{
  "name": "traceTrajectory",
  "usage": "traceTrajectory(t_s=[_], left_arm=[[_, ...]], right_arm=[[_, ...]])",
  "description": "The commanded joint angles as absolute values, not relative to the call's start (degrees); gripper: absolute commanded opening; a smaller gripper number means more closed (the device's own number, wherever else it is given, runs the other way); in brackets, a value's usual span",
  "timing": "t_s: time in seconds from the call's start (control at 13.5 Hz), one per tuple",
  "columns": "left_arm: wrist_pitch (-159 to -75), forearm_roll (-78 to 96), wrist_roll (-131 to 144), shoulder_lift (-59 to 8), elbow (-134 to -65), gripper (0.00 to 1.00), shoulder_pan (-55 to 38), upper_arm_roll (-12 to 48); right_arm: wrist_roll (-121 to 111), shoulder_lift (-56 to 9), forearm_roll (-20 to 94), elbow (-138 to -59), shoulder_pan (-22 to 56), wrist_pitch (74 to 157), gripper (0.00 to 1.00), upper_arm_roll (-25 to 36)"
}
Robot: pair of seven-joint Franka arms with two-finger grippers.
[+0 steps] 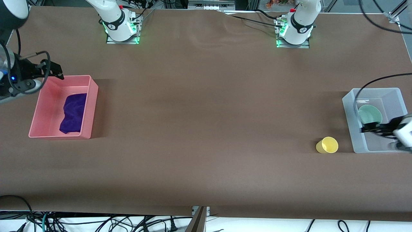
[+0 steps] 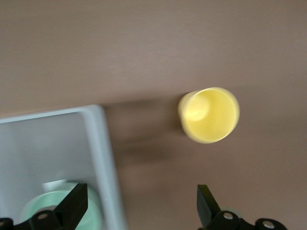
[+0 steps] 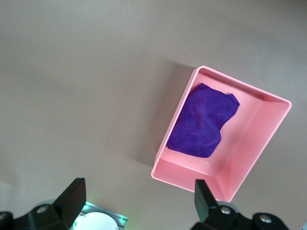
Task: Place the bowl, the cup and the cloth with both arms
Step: 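Release the cloth with the right gripper while the left gripper reaches the cup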
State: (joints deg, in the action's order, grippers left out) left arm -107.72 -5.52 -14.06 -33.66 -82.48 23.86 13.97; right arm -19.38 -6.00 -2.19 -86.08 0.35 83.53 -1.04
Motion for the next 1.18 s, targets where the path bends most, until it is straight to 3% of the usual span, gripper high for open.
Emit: traceTrajectory(t_s=[0.0, 0.15, 0.44, 0.74, 0.81, 0.89, 1.11], left_arm=[[-113.9, -6.1, -9.8, -38.3, -81.7, 1.00, 21.4, 12.8], [-118.0, -6.5, -10.5, -41.1, -81.9, 0.99, 22.1, 12.9], [-120.2, -5.8, -10.4, -43.2, -83.2, 0.61, 21.3, 13.0], [-120.2, -5.8, -10.5, -43.4, -83.5, 0.58, 21.2, 13.1], [-120.2, -5.7, -10.6, -43.4, -83.5, 0.36, 21.4, 13.1], [-120.2, -5.7, -10.6, -43.5, -83.7, 0.04, 21.1, 13.1], [-120.2, -5.9, -10.6, -43.7, -83.5, 0.00, 20.7, 13.2]], right_arm=[[-10.9, -5.3, -1.1, -86.0, -0.1, 82.2, 1.00, -1.7], [-7.6, -5.7, -0.5, -86.0, -0.1, 83.0, 1.00, -1.8], [-8.0, -5.3, -1.6, -85.4, -0.2, 87.7, 1.00, -1.3], [-7.6, -4.7, -6.0, -82.9, 0.1, 88.0, 1.00, -2.8], [-6.9, -5.0, -4.3, -82.9, -0.1, 87.8, 1.00, -2.8], [-4.6, -5.0, -2.5, -82.9, -0.1, 87.2, 1.00, -2.6], [-0.1, -5.0, -1.5, -83.1, -0.1, 86.3, 1.00, -2.5]])
